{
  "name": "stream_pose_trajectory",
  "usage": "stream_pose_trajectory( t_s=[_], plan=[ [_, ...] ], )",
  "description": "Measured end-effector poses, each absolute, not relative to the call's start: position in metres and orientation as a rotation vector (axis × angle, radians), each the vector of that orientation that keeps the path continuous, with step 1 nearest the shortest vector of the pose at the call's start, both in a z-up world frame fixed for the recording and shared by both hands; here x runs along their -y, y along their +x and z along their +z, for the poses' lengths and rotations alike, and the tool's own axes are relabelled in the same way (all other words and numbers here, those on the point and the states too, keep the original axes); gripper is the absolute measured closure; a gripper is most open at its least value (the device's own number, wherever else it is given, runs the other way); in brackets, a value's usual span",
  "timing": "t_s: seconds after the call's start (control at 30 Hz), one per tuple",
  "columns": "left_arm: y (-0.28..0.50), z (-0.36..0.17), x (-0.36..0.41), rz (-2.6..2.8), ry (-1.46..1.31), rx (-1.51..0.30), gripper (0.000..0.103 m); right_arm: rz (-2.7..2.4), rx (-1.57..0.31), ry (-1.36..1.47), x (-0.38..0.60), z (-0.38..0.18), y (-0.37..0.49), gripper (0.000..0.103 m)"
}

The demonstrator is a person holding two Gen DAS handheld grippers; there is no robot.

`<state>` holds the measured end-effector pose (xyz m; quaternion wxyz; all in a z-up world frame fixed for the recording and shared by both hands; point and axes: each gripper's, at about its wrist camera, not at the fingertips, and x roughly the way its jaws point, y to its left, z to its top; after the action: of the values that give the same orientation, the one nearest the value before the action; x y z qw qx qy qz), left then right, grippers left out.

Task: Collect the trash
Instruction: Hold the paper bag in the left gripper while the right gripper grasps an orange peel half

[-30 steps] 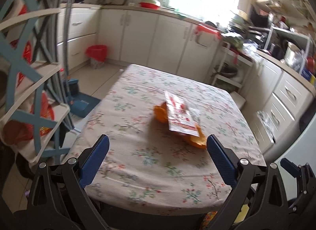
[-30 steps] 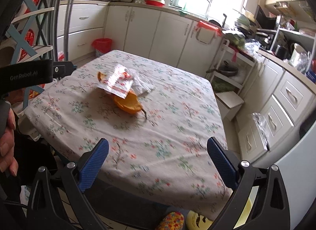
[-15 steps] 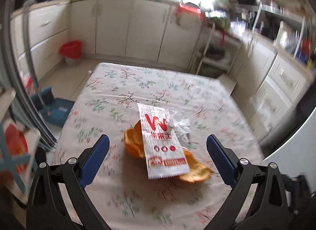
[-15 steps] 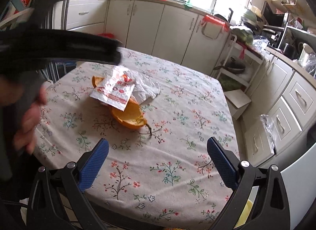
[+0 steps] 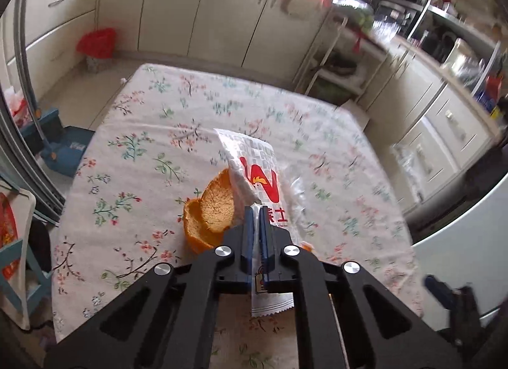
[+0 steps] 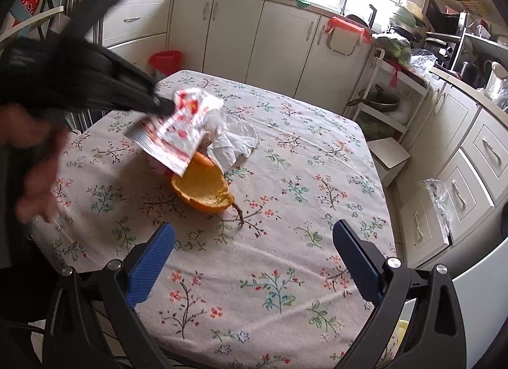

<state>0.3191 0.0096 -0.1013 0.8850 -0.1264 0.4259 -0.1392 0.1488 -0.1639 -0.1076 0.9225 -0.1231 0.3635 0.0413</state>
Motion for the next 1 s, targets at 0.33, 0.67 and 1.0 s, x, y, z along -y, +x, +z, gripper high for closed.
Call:
stream_pose_trajectory(
  t_s=[0.33,0.67,1.0],
  plan=[
    [0.287,-0.07,-0.075,-0.228,-0.339,-0.808,0.102,0.11,-0.744,-0.272,0.148,-0.111,0.161,0.008],
    [0.28,-0.068,-0.106,-0.186,-0.357,-0.801,0.102,0.162,-0.744,-0.364,0.116,-0.121,0.189,0.008],
    [0.281,-0.068,-0.099,-0.212,-0.349,-0.802,0.102,0.24,-0.885,-0.32,0.112,-0.146,0.215,0.089]
  ],
)
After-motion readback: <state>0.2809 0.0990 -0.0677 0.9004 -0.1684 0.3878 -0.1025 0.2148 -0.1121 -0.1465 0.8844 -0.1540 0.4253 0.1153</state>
